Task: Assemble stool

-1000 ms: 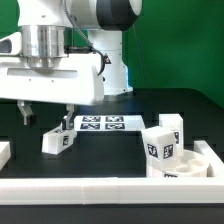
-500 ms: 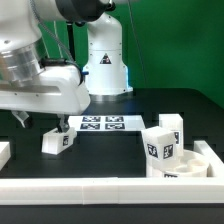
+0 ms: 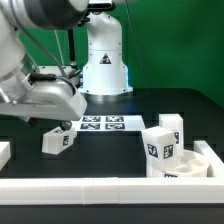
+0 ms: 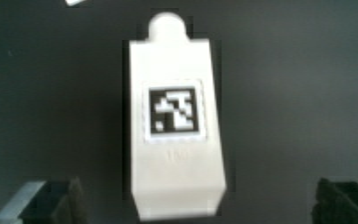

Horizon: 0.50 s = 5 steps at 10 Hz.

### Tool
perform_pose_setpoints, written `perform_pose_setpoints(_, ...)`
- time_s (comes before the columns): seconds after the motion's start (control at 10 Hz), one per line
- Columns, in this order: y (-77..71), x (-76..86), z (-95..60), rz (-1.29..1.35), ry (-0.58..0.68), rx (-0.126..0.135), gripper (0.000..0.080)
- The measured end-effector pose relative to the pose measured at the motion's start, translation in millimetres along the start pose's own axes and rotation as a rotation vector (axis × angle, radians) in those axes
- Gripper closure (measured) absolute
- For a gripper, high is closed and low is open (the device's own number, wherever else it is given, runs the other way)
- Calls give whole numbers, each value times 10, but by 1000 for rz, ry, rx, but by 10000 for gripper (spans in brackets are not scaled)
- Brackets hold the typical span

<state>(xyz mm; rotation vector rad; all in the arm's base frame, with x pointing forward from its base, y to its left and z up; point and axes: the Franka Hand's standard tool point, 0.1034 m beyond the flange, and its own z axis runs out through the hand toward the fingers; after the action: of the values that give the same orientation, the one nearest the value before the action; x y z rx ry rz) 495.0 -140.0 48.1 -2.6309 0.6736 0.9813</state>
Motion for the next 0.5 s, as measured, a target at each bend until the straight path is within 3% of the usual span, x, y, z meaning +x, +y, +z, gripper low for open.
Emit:
perform_pose_setpoints(0.3,73,-32,82,8,-177,2,151)
perform_pose_setpoints(0.5,48,71,147,6,-155,-11,151)
